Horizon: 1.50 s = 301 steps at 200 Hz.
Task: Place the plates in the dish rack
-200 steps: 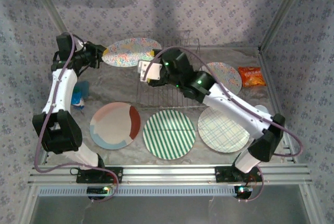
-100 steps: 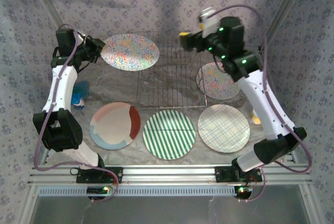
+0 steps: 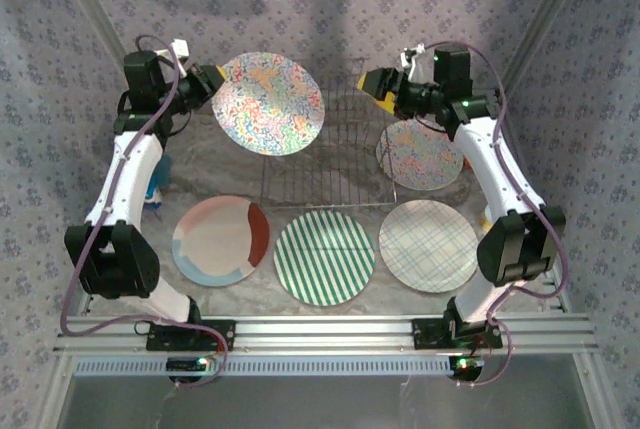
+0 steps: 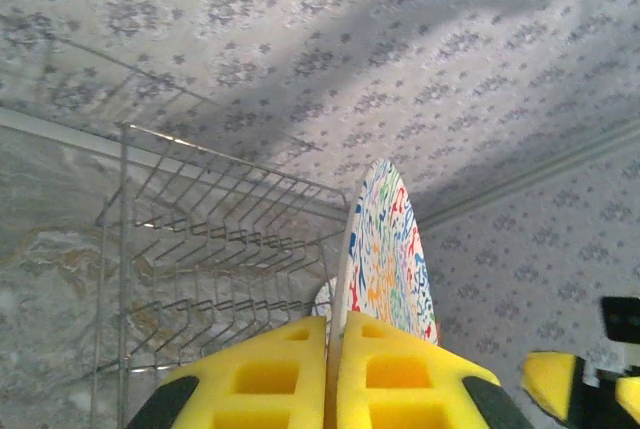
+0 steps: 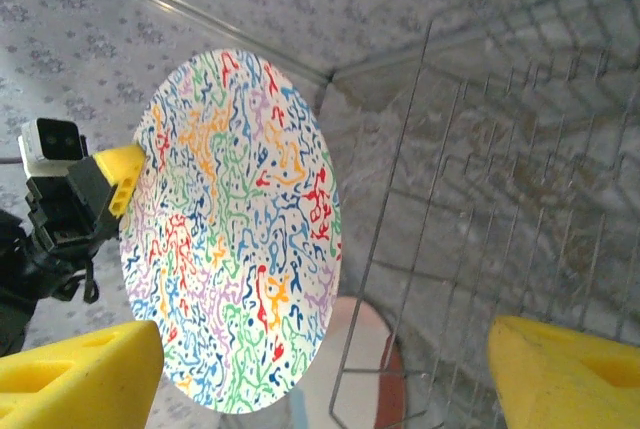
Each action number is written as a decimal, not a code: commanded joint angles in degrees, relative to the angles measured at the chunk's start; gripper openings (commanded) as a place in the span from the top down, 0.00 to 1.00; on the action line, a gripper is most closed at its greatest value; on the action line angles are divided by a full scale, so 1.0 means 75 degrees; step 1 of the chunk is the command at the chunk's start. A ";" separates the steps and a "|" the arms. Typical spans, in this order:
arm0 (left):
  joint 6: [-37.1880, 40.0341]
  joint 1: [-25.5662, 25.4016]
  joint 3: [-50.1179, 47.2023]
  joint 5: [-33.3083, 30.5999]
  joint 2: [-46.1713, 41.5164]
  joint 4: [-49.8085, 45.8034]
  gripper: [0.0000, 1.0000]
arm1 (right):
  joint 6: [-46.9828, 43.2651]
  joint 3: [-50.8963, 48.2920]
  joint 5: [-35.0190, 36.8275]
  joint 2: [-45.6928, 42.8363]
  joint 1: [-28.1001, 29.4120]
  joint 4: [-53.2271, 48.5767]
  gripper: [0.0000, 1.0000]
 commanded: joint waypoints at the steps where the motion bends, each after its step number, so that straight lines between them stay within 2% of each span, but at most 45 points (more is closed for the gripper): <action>1: 0.0151 -0.0044 0.0077 0.0633 -0.0163 0.0757 1.00 | 0.0563 -0.0548 -0.0963 0.0100 -0.0097 0.0976 0.14; 31: 0.0041 -0.0078 -0.0013 0.0746 -0.0115 0.0953 1.00 | 0.0819 -0.1080 -0.1202 0.0270 0.0043 0.1976 0.15; 62: -0.0276 -0.0088 -0.0151 0.0979 -0.0061 0.1330 1.00 | 0.0751 -0.1219 -0.1376 0.0423 0.0305 0.2642 0.21; 134: -0.0601 -0.0155 -0.0433 0.1048 -0.0108 0.1718 1.00 | 0.1097 -0.1126 -0.1389 0.1009 0.0799 0.3702 0.26; 179: -0.0714 -0.0162 -0.0543 0.1033 -0.0165 0.1776 1.00 | 0.1167 -0.0850 -0.1390 0.1342 0.0987 0.3805 0.32; 207: -0.0712 -0.0167 -0.0587 0.1001 -0.0181 0.1777 1.00 | 0.1376 -0.0878 -0.1356 0.1404 0.1011 0.4109 0.42; 221: -0.0709 -0.0165 -0.0626 0.0990 -0.0221 0.1788 1.00 | 0.1426 -0.0890 -0.1390 0.1415 0.1025 0.4240 0.55; 264: -0.0610 -0.0175 -0.0629 0.0946 -0.0257 0.1668 1.00 | 0.1677 -0.1090 -0.1448 0.1416 0.1046 0.4704 0.84; 282: -0.0638 -0.0166 -0.0654 0.0950 -0.0241 0.1688 1.00 | 0.1685 -0.1107 -0.1448 0.1416 0.1046 0.4718 0.91; 291: -0.0663 -0.0166 -0.0663 0.0962 -0.0228 0.1717 1.00 | 0.1683 -0.1102 -0.1448 0.1416 0.1052 0.4734 1.00; 301: -0.0663 -0.0163 -0.0672 0.0957 -0.0237 0.1712 1.00 | 0.1705 -0.1113 -0.1457 0.1416 0.1051 0.4757 1.00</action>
